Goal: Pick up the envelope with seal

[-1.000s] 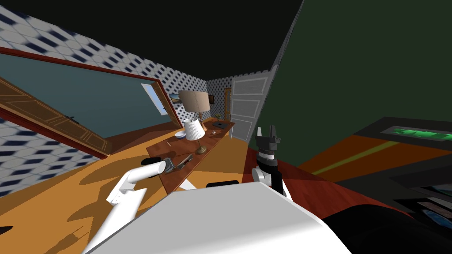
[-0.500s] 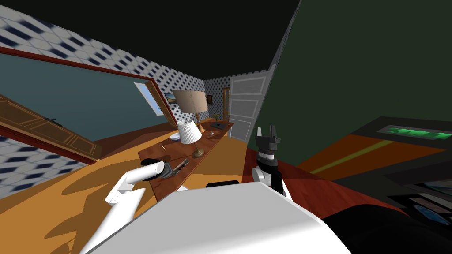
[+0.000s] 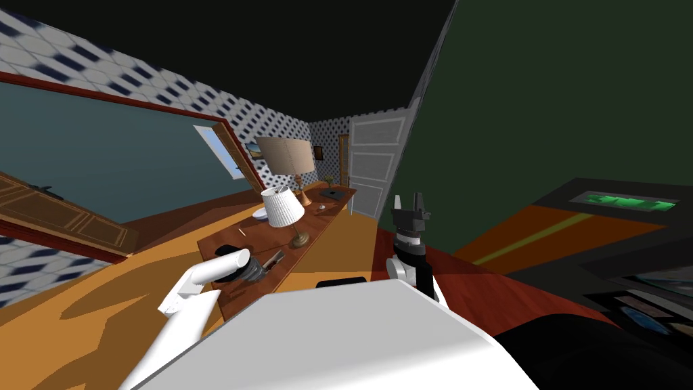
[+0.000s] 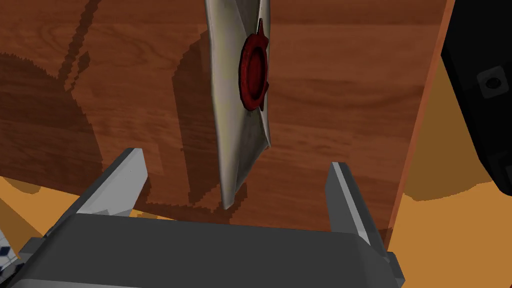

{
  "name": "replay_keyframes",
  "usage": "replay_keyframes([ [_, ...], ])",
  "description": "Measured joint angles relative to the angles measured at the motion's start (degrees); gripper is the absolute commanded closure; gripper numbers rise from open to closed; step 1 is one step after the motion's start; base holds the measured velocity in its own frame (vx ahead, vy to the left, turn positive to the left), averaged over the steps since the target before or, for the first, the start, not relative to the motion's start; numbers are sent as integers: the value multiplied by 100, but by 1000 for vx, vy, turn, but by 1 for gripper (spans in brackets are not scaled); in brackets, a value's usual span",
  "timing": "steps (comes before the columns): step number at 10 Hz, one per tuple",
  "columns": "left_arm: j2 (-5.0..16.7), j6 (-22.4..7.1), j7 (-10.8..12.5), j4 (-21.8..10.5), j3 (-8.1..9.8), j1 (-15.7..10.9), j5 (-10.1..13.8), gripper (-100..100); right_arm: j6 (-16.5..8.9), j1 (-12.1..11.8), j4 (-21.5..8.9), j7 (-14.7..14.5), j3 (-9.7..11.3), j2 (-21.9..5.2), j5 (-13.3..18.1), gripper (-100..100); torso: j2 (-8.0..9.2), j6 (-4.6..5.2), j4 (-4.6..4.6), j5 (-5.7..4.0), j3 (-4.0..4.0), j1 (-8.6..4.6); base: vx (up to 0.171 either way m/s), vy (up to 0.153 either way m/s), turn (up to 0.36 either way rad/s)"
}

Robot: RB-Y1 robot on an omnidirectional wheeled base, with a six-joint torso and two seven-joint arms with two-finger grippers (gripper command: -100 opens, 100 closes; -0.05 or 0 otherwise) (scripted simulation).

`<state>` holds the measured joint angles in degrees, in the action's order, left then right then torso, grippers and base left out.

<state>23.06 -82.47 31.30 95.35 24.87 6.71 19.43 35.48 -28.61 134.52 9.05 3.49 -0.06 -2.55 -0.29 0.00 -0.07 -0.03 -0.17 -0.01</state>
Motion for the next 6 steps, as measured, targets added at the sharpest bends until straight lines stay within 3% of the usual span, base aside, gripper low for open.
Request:
replay_keyframes([
  [2, 63, -291, 164, -297, 43, -13, 164, -100, 0, -1, 0, 0, 0, 0, 0, 0, -17, 0, -4, 1, -10, 6, 115, 12, -70],
  [6, 127, -817, 425, -494, 76, 20, 373, -100, 0, 0, 0, 0, 0, 0, 0, 0, -2, -1, -1, 2, -2, 9, 87, 15, -74],
])
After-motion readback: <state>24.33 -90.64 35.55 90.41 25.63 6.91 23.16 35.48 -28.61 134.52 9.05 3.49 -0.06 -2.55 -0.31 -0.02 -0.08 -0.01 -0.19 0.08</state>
